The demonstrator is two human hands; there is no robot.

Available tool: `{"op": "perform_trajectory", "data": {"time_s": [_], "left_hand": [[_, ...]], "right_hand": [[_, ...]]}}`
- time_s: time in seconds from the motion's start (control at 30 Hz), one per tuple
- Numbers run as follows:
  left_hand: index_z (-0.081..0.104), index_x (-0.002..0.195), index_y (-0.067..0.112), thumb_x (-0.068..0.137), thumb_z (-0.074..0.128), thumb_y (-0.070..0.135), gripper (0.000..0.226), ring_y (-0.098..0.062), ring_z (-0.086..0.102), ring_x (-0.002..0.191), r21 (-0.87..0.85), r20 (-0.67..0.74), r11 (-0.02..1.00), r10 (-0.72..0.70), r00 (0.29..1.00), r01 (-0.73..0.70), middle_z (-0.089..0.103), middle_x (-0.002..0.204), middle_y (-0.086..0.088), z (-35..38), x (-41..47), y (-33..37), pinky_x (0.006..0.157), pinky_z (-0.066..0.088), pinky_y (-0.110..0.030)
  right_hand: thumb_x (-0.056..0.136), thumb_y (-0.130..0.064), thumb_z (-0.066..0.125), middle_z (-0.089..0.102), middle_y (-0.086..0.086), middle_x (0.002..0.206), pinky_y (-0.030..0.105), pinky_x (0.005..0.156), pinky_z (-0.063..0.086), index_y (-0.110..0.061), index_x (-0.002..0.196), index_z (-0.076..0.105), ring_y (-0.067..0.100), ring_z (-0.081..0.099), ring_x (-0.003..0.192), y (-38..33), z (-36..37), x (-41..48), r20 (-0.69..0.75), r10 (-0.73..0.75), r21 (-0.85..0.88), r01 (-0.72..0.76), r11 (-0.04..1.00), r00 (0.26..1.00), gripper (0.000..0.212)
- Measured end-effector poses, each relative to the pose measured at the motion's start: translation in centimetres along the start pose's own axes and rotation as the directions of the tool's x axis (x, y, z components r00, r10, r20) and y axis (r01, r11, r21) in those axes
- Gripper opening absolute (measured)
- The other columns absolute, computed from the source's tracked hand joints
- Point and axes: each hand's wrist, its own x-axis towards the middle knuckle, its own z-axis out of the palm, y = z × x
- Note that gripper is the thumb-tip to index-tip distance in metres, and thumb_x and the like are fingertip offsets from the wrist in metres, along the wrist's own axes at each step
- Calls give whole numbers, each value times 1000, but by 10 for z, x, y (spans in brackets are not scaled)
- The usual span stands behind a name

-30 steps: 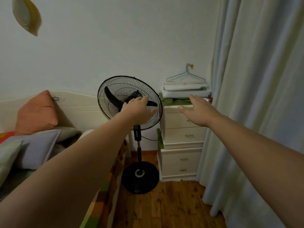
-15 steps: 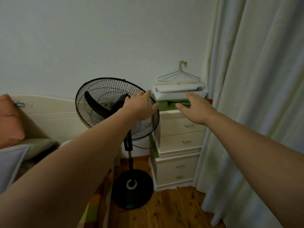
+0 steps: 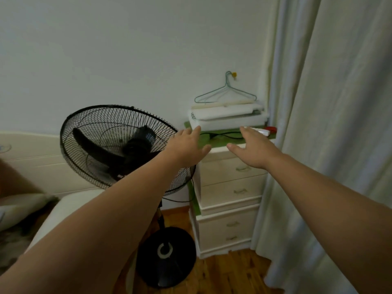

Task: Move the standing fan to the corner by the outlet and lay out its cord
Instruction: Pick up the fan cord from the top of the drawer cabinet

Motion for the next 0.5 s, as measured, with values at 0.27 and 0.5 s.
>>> {"op": "perform_trajectory", "data": {"time_s": [0.27,0.5], "left_hand": [[14,158,17,96,41,62,82,-31,21,148,-53,10,996,-76,997,77,22,163,-10,34,119,33,118,26,-50],[12,158,18,94,37,66,83,-32,22,148,-66,55,987,-143,988,146,25,162,-10,78,190,47,117,26,-49]], "right_hand": [[93,-66,45,18,10,165,44,122,20,-13,158,17,28,18,151,89,7,105,43,-14,30,12,999,999,88],[94,-64,45,19,11,165,43,122,20,-12,158,18,28,19,151,139,25,173,105,-54,46,50,998,993,86]]}}
